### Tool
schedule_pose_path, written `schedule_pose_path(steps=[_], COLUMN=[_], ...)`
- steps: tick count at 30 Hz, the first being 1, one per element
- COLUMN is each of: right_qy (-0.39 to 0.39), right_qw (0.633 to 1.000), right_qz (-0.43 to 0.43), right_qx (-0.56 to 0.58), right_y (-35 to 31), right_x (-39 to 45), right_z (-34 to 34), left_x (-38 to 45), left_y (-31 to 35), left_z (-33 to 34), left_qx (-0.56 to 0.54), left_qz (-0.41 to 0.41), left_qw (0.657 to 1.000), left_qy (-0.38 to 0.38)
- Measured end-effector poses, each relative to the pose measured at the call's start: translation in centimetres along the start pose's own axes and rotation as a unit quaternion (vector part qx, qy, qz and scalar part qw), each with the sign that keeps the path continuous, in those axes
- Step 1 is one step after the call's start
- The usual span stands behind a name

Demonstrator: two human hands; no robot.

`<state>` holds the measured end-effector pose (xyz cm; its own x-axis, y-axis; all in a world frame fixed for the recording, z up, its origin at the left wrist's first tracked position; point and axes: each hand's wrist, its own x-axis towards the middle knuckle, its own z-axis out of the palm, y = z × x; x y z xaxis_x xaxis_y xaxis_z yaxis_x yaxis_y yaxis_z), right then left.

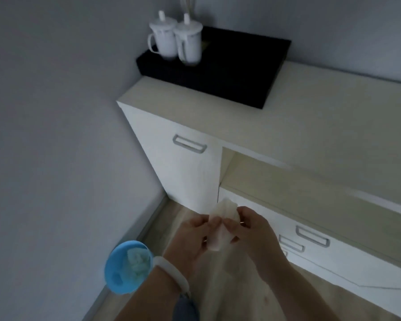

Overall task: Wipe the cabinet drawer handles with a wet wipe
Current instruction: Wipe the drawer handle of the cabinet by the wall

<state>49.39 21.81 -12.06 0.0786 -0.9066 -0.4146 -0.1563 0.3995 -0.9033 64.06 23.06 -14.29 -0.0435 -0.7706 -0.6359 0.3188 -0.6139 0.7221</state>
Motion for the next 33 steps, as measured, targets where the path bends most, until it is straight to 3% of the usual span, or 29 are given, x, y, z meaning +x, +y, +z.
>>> schedule_pose_path(steps=[10, 12, 17, 19, 24, 29, 33], right_qy=[0.067, 0.083, 0.068, 0.024, -0.069, -0.045, -0.046], right_qw=[0.974, 0.939, 0.782, 0.742, 0.684, 0.717, 0.726], right_qz=[-0.124, -0.195, -0.398, -0.402, -0.370, -0.376, -0.375], right_qx=[-0.175, -0.272, -0.475, -0.536, -0.625, -0.586, -0.575], right_y=[-11.1, -12.5, -13.6, -13.9, -14.8, -13.7, -13.6], right_x=[7.2, 9.6, 15.1, 17.7, 22.8, 24.7, 25.0], right_z=[6.8, 7.0, 5.9, 4.9, 5.3, 6.4, 6.3], left_x=[1.2, 2.6, 6.0, 7.0, 10.0, 12.4, 13.3], left_y=[11.5, 13.2, 14.6, 14.7, 15.5, 17.5, 18.1], left_z=[-8.6, -9.6, -9.2, -8.7, -8.5, -7.4, -7.5], left_qx=[-0.049, -0.068, -0.076, -0.060, -0.013, -0.049, -0.174], left_qz=[0.058, 0.057, 0.017, 0.004, -0.002, -0.007, 0.012], left_qw=[0.986, 0.984, 0.986, 0.987, 0.973, 0.983, 0.976], left_qy=[0.151, 0.157, 0.147, 0.148, 0.231, 0.178, 0.131])
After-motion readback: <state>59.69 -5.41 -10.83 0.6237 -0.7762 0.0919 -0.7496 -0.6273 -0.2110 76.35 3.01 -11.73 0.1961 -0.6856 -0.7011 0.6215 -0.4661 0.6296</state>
